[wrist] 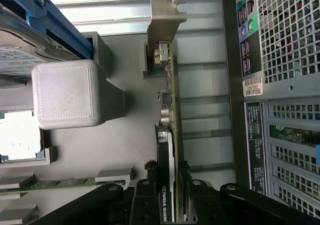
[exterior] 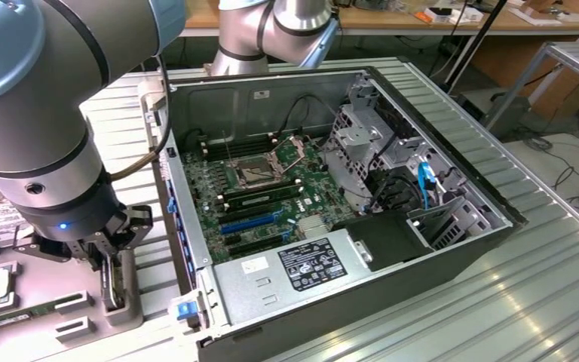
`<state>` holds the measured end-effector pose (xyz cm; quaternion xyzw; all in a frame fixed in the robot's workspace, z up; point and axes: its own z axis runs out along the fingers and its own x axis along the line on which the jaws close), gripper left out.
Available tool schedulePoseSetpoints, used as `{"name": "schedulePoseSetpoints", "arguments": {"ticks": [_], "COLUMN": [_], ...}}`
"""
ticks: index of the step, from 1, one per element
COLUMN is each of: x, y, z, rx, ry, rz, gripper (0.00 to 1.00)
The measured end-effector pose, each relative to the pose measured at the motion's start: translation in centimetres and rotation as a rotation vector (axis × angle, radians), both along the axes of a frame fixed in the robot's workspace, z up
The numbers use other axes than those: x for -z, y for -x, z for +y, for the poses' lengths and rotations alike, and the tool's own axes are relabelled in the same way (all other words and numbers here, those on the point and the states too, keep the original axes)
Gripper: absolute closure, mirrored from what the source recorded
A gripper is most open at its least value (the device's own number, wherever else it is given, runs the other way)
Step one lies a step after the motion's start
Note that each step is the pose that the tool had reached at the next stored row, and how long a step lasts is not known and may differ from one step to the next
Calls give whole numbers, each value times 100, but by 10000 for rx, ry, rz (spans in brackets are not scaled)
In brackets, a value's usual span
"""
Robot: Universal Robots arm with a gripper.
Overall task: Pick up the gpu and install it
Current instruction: 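Pick up the gpu and move the gpu toward the slot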
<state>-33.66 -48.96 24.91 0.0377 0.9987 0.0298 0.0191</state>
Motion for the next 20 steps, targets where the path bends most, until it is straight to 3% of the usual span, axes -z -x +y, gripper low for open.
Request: {"name": "schedulePoseSetpoints", "arguments": {"ticks": [12, 14, 17, 20], "x": [-16, -77, -248, -339], "y": [0, 0, 0, 0], "z": [0, 0, 0, 0], "rx": [0, 0, -1, 0], "ry": [1, 0, 0, 1], "rz": [14, 43, 106, 146], "gripper": [73, 73, 73, 73]}}
